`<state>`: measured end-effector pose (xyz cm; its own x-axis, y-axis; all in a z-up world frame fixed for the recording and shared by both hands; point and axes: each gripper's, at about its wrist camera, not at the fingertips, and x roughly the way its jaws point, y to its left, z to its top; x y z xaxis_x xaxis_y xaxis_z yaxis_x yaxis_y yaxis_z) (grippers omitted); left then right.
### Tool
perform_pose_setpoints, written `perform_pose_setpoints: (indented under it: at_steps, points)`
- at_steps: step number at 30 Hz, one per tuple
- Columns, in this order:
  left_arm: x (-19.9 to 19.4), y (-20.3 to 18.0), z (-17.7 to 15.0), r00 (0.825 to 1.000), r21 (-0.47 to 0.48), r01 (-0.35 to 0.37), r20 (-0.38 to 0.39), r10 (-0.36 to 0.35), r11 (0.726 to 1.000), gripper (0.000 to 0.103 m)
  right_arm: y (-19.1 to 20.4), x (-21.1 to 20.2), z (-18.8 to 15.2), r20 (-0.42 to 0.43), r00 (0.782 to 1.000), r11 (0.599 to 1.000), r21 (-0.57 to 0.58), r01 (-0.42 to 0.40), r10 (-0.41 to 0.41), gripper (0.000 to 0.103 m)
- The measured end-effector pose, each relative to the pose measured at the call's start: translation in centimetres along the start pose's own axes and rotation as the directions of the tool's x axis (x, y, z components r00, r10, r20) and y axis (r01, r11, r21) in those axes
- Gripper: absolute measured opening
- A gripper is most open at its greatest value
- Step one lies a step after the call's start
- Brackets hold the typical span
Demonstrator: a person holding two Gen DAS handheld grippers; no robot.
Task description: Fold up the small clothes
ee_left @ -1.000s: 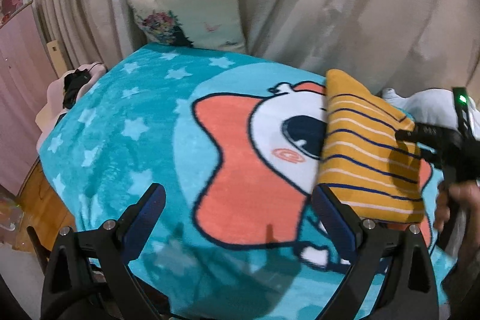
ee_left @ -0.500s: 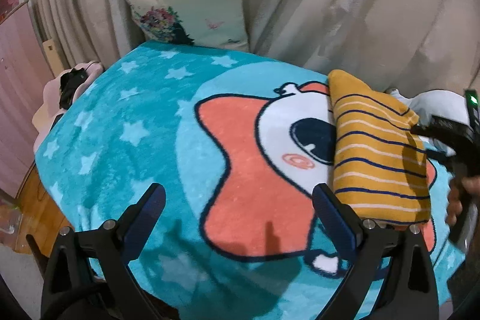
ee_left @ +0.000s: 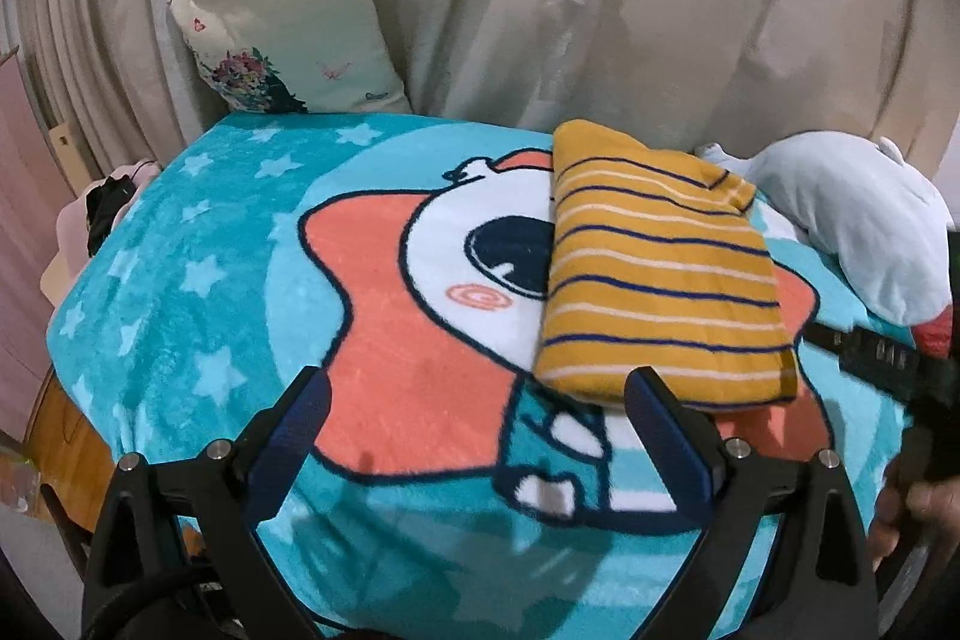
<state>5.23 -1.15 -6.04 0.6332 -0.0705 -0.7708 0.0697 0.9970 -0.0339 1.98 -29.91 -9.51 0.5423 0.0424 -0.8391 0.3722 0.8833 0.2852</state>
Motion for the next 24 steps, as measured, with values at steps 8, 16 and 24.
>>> perform_pose_setpoints:
  at_steps: [8,16,24]
  points:
    - [-1.5,1.9,-0.2,0.997,-0.001,-0.064,0.042,0.064,0.998,0.098,5.7,2.7,7.7,0.033,0.998,0.99,-0.133,-0.043,0.048,0.073]
    - [-1.3,6.2,-0.2,0.99,-0.056,-0.135,0.022,0.136,0.989,0.098,6.9,13.5,13.2,-0.135,0.991,0.998,-0.055,-0.01,0.003,0.077]
    - [0.0,5.9,0.7,0.995,-0.069,-0.103,-0.002,0.103,0.992,0.098,6.4,5.8,9.2,-0.014,1.0,0.996,-0.09,-0.019,0.018,0.078]
